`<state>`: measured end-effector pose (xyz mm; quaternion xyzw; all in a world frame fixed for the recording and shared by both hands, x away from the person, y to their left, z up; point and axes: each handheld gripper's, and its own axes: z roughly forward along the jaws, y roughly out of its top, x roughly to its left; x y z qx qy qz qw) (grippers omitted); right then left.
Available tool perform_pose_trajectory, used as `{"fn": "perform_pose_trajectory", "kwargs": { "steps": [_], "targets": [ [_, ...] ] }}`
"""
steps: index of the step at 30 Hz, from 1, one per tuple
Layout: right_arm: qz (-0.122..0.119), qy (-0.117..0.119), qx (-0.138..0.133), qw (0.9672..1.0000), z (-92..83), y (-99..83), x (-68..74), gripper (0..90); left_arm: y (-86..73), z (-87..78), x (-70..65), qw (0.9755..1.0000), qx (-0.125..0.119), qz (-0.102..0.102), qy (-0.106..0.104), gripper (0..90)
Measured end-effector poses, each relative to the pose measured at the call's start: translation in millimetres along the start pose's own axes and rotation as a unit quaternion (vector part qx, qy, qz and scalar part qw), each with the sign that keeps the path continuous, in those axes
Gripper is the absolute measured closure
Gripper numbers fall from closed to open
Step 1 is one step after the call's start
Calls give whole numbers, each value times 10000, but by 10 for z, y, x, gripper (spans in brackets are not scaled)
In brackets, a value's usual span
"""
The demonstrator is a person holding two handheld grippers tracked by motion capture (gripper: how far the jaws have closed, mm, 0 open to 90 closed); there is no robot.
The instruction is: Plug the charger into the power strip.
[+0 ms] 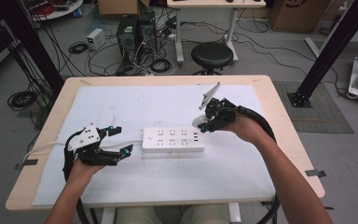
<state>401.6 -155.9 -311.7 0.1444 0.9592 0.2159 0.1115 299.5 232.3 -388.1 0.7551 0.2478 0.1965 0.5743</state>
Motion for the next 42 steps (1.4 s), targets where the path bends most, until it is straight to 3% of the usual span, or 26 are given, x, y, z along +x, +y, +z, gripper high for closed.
{"fn": "perform_pose_trajectory", "kwargs": {
  "steps": [9,14,22,29,35,39,42],
  "targets": [
    [-401,178,271,9987,193,236,-15,635,-2,0,1,9998,124,148,-36,205],
    [-618,276,445,9967,288,340,-3,634,13,-17,16,9995,196,232,58,206],
    [-1073,287,908,9897,468,467,20,635,-15,-124,54,9995,109,170,251,205],
    [-1348,278,1118,9842,577,544,19,634,-41,-221,92,9992,67,121,382,206],
    [-1378,273,1174,9831,640,556,6,635,-62,-273,107,9989,53,102,447,206],
    [-1430,307,1317,9804,698,542,-10,635,-71,-288,107,9989,45,90,465,205],
    [-1418,330,1310,9806,709,551,-21,635,-81,-294,110,9988,49,87,471,206]
  ]
}}
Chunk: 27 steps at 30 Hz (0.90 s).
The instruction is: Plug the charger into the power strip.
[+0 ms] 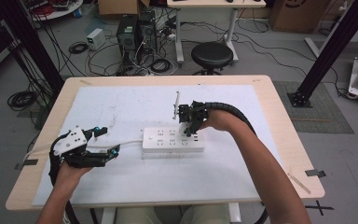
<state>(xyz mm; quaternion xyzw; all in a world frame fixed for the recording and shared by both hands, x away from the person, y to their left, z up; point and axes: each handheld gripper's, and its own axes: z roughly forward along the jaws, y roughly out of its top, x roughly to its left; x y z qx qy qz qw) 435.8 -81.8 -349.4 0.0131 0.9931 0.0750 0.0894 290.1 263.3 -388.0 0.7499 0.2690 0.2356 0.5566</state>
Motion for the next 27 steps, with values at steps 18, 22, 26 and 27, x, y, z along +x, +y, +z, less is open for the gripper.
{"fn": "perform_pose_trajectory", "kwargs": {
  "steps": [18,22,26,27],
  "targets": [
    [-286,170,468,9984,44,180,-19,637,-38,-12,20,10000,10,-41,40,206],
    [-252,186,586,9978,53,230,-20,638,-40,-13,27,10000,18,-34,46,206],
    [-201,238,595,9977,60,240,-43,639,-47,-14,31,10000,19,-35,42,206],
    [-231,235,581,9978,65,243,-46,638,-48,-15,28,10000,24,-45,35,206]
  ]
}}
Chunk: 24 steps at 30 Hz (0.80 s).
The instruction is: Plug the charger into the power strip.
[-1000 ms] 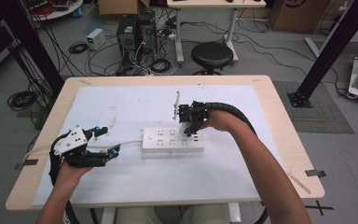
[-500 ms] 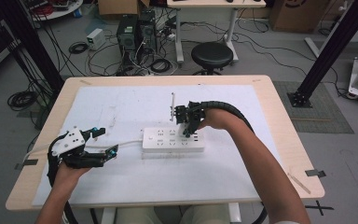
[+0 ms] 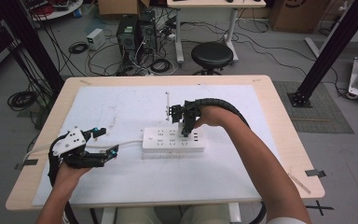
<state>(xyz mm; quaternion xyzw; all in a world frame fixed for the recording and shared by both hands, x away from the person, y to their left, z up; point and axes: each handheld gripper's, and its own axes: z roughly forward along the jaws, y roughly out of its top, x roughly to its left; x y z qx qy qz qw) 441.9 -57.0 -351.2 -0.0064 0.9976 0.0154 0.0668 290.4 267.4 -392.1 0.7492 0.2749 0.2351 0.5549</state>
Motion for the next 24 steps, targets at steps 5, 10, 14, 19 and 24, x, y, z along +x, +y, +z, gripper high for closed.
{"fn": "perform_pose_trajectory", "kwargs": {
  "steps": [5,10,14,19,24],
  "targets": [
    [-8,31,137,9999,85,34,0,639,-10,-5,-7,10000,-9,18,-28,206],
    [71,148,121,9998,84,9,-30,639,-50,-12,15,10000,10,-27,0,206],
    [141,207,103,9996,88,5,-45,639,-67,-10,24,10000,-1,-50,14,206],
    [119,225,126,9996,96,15,-52,640,-84,21,27,10000,-1,-72,-6,206],
    [145,248,195,9994,113,47,-48,641,-84,23,22,10000,-3,-59,-4,206]
  ]
}}
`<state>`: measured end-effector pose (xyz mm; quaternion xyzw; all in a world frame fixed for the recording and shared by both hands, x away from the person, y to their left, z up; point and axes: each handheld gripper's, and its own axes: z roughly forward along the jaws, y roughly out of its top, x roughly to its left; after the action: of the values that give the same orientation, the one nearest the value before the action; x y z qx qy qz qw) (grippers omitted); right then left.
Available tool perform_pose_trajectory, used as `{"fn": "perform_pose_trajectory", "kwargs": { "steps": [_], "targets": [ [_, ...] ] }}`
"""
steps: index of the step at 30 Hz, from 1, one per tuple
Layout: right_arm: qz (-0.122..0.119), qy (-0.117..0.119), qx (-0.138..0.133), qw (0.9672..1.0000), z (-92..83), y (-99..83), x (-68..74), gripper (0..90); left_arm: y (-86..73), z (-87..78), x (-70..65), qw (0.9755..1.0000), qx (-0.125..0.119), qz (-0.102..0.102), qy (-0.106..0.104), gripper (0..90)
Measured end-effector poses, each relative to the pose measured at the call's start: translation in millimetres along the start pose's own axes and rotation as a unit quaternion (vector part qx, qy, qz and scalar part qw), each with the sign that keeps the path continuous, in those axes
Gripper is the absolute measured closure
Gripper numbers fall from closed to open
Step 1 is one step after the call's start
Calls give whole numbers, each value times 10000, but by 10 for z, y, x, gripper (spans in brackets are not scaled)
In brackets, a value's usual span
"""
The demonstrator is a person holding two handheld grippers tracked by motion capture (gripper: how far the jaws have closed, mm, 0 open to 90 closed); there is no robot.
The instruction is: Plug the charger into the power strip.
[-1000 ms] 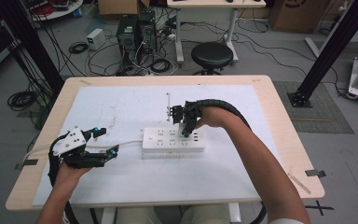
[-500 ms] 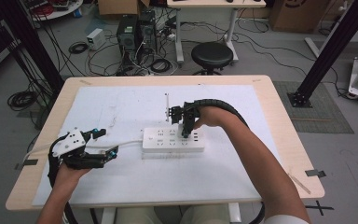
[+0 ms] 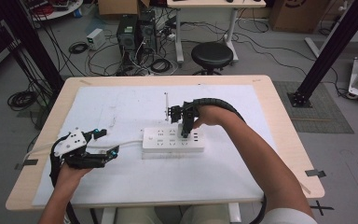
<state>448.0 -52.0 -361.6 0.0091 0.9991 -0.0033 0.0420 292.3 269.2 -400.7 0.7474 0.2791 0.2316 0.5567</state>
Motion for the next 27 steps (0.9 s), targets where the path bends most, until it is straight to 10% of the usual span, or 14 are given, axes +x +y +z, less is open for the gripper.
{"fn": "perform_pose_trajectory", "kwargs": {
  "steps": [10,27],
  "targets": [
    [50,43,68,10000,27,15,-13,640,-21,-86,25,9999,-27,-54,111,206],
    [215,-109,-610,9978,58,-114,25,607,31,-46,-8,10000,-58,14,68,206]
  ]
}}
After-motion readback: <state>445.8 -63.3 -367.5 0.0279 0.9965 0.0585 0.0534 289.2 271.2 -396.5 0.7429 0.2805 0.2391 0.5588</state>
